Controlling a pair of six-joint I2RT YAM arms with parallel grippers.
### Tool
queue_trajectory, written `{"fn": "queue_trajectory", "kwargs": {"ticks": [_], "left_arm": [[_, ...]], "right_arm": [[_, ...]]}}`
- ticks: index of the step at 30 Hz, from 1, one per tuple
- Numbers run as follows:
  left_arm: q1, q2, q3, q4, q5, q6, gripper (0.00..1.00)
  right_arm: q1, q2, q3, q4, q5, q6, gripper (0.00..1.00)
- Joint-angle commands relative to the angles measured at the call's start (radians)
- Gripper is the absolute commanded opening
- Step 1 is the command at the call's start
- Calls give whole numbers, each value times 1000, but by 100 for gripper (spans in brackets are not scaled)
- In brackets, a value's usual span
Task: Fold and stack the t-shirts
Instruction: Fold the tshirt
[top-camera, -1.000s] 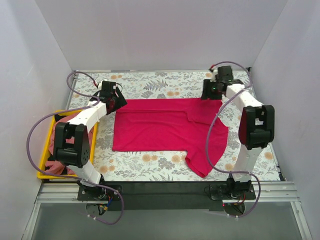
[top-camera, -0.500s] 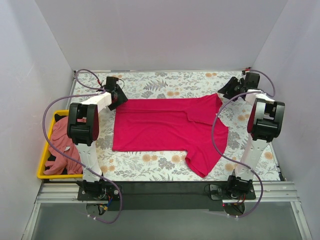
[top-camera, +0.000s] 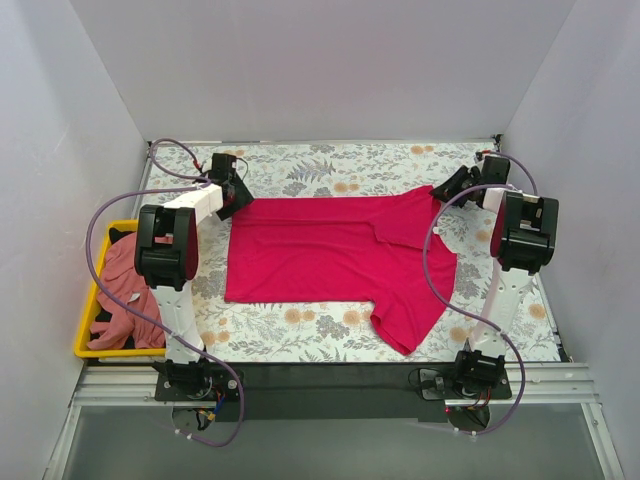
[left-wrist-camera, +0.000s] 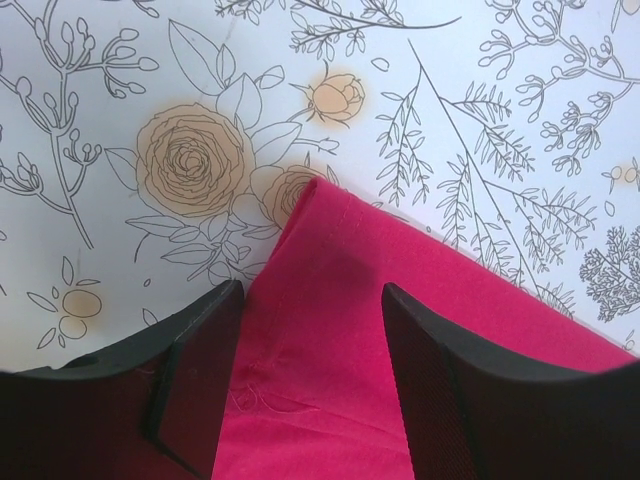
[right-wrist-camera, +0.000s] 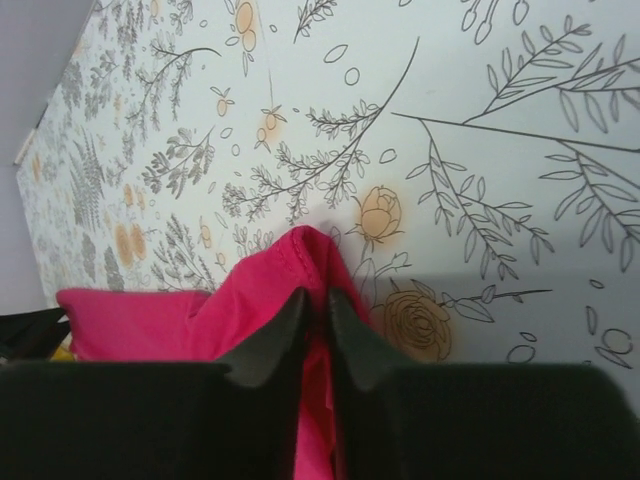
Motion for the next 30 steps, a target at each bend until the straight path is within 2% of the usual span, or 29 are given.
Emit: {"fn": "queue_trajectory", "kwargs": {"ticks": [1, 4, 16, 17, 20, 21, 25, 30], "left_arm": [[17, 33, -26, -23, -23, -28, 56], [26, 60, -3, -53, -25, -55, 56], [28, 136, 102, -93, 30, -153, 53], [28, 134, 109, -93, 42, -152, 53], [26, 87, 111, -73, 36, -123, 57], [26, 56, 117, -54, 33, -111, 58], [25, 31, 163, -20, 81, -42, 63], [0, 45, 201, 19, 174, 15, 63]], "right_arm": [[-24, 5, 13, 44, -7, 6, 14], [-47, 1, 0, 41, 15, -12, 1], [-85, -26, -24, 42, 52, -37, 1], [-85, -32, -27, 42, 53, -42, 3], [-85, -65, -40, 42, 52, -63, 18], [-85, -79, -40, 41, 49, -75, 26], [-85, -79, -21, 42, 14, -86, 37], [-85, -65, 0, 44, -16, -106, 38]]}}
